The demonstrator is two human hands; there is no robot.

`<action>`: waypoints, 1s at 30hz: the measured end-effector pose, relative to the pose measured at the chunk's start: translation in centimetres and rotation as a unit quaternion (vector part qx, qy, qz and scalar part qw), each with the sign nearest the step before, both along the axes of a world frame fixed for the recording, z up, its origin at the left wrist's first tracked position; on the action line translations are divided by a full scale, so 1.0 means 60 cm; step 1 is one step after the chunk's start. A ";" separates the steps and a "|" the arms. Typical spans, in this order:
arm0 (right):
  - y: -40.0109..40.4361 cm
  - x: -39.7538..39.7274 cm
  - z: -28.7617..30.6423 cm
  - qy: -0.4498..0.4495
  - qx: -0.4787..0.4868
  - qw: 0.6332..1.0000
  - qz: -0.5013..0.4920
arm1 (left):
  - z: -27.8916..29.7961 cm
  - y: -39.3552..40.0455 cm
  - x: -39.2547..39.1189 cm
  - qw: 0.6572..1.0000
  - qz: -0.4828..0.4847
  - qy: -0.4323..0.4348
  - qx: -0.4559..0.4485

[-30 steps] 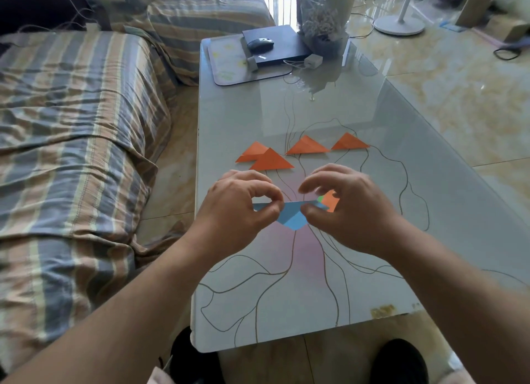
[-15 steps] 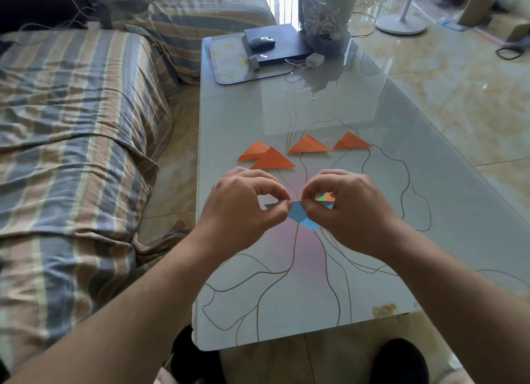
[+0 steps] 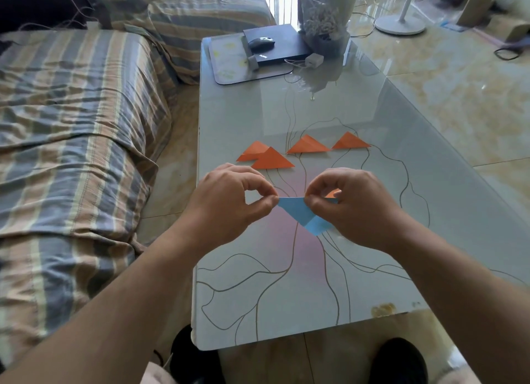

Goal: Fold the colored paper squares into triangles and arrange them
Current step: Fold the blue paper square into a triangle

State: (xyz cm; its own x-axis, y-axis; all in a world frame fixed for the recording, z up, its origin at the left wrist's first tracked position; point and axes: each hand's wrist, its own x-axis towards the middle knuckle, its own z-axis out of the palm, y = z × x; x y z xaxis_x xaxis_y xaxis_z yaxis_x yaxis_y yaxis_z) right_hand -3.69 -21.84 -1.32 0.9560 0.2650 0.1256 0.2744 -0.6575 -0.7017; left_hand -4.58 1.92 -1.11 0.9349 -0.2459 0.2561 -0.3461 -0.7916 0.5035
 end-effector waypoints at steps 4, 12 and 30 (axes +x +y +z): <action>-0.011 0.006 0.005 0.033 0.018 0.999 -0.029 | 0.003 0.025 0.007 1.000 0.018 0.003 0.005; 0.001 0.003 -0.003 0.109 0.112 0.988 -0.018 | 0.007 -0.004 -0.008 0.989 0.024 0.067 -0.130; -0.017 0.010 0.002 0.058 0.067 0.996 0.000 | 0.002 -0.012 -0.008 0.992 0.005 0.073 -0.105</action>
